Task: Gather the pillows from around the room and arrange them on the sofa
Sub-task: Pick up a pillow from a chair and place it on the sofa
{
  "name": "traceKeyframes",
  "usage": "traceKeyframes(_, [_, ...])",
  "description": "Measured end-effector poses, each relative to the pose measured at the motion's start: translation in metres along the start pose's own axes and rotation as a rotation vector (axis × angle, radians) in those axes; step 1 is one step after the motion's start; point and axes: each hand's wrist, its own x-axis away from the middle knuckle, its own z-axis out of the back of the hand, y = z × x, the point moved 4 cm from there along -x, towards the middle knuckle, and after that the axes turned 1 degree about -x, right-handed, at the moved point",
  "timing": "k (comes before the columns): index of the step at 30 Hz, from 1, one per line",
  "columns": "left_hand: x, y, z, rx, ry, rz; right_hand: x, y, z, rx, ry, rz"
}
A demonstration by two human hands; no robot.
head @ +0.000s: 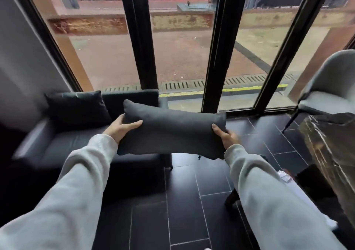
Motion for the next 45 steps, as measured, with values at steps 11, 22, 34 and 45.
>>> traceKeyframes(11, [-0.075, -0.055, 0.102, 0.083, 0.38, 0.06, -0.12, -0.055, -0.148, 0.049, -0.272, 0.076])
traceKeyframes(22, [-0.067, -0.07, 0.196, 0.208, 0.735, 0.145, -0.177, -0.094, -0.338, 0.252, -0.56, 0.203])
traceKeyframes(34, [-0.072, -0.125, 0.392, 0.301, 0.892, 0.317, -0.149, -0.085, -0.611, 0.263, -0.763, 0.139])
traceKeyframes(45, [-0.145, -0.157, 0.587, 0.312, 0.908, 0.446, -0.165, -0.09, -0.853, 0.329, -0.825, 0.073])
